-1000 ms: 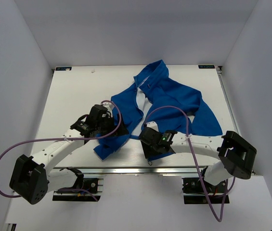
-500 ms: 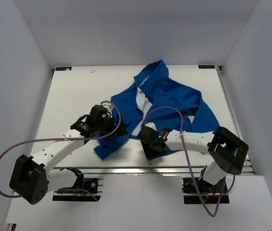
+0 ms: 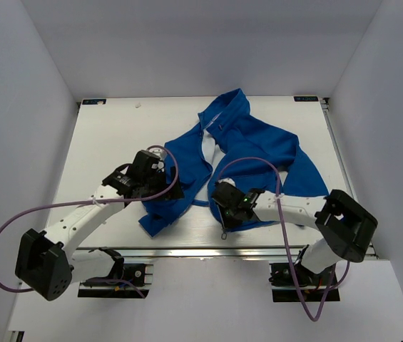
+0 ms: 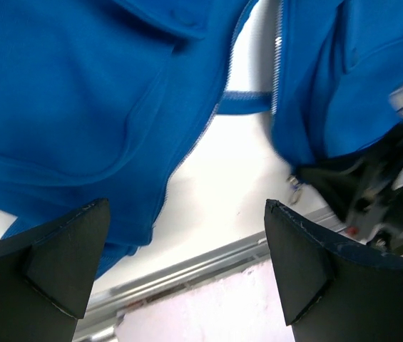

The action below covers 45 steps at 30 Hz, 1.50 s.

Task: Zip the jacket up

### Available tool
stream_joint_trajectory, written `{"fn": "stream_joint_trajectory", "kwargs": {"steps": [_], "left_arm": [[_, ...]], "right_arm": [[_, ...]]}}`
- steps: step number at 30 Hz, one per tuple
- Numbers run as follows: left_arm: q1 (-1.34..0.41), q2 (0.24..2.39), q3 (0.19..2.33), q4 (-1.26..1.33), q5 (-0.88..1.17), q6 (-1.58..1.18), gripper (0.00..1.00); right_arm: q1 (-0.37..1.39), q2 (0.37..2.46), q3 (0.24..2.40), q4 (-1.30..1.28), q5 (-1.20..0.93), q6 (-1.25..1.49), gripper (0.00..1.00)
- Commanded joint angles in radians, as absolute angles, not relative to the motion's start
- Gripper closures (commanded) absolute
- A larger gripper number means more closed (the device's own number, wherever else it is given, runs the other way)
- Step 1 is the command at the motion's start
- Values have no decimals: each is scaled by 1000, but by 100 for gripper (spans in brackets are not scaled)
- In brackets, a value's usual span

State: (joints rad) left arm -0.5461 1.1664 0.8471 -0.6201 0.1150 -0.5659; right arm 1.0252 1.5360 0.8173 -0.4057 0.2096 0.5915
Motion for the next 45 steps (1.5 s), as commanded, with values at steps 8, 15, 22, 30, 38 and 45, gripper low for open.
{"fn": "stream_joint_trajectory", "kwargs": {"steps": [8, 15, 22, 30, 38, 45], "left_arm": [[-618, 1250, 946, -888, 14, -462, 2], [-857, 1483, 1083, -936, -184, -396, 2], [-870, 1589, 1158, -1034, -304, -354, 14], [-870, 1574, 1152, -1032, -321, -341, 20], [-870, 1583, 1124, -1039, -310, -345, 36], [-870, 1621, 1114, -1032, -305, -345, 33]], "right_arm": [[876, 1373, 730, -394, 109, 500, 100], [835, 1347, 690, -362, 54, 456, 100], [811, 1321, 649, -331, 17, 436, 100], [793, 1302, 617, -313, 9, 436, 100], [782, 1282, 594, -307, 11, 440, 100], [779, 1266, 581, -307, 15, 442, 100]]}}
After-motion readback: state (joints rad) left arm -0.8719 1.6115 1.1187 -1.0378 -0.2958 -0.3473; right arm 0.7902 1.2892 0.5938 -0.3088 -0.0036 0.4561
